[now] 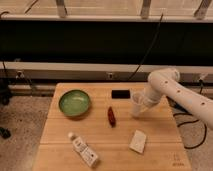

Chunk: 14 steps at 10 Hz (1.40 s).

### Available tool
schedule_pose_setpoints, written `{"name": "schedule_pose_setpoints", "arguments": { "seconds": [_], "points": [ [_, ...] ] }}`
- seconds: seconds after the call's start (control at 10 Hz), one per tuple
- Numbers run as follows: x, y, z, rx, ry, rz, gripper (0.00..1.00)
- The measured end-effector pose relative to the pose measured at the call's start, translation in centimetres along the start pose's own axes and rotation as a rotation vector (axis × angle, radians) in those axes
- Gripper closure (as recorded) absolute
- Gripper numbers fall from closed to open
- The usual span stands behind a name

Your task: Place the ceramic cup in the ceramic bowl

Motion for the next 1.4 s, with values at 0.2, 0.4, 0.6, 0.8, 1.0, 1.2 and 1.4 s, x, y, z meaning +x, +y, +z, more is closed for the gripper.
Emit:
{"name": "schedule_pose_setpoints", "arguments": {
  "seconds": [0.2, 0.4, 0.6, 0.8, 1.0, 1.2, 1.4],
  "points": [
    [-0.6, -0.4, 0.0, -0.003, -0.004, -0.016, 1.0],
    [-1.1, -0.6, -0.1, -0.008, -0.007, -0.026, 1.0],
    [-1.6, -0.9, -0.6, -0.01, -0.01, -0.039, 1.0],
    [-2.7, -1.6, -0.9, -0.01, -0.015, -0.06, 1.0],
    [-3.0, -1.7, -1.0, -0.013, -0.016, -0.069, 1.0],
    [-4.1, -2.3, -1.2, -0.015, -0.021, -0.091, 1.0],
    [-4.9, -2.6, -1.4, -0.018, -0.024, -0.106, 1.0]
  ]
}}
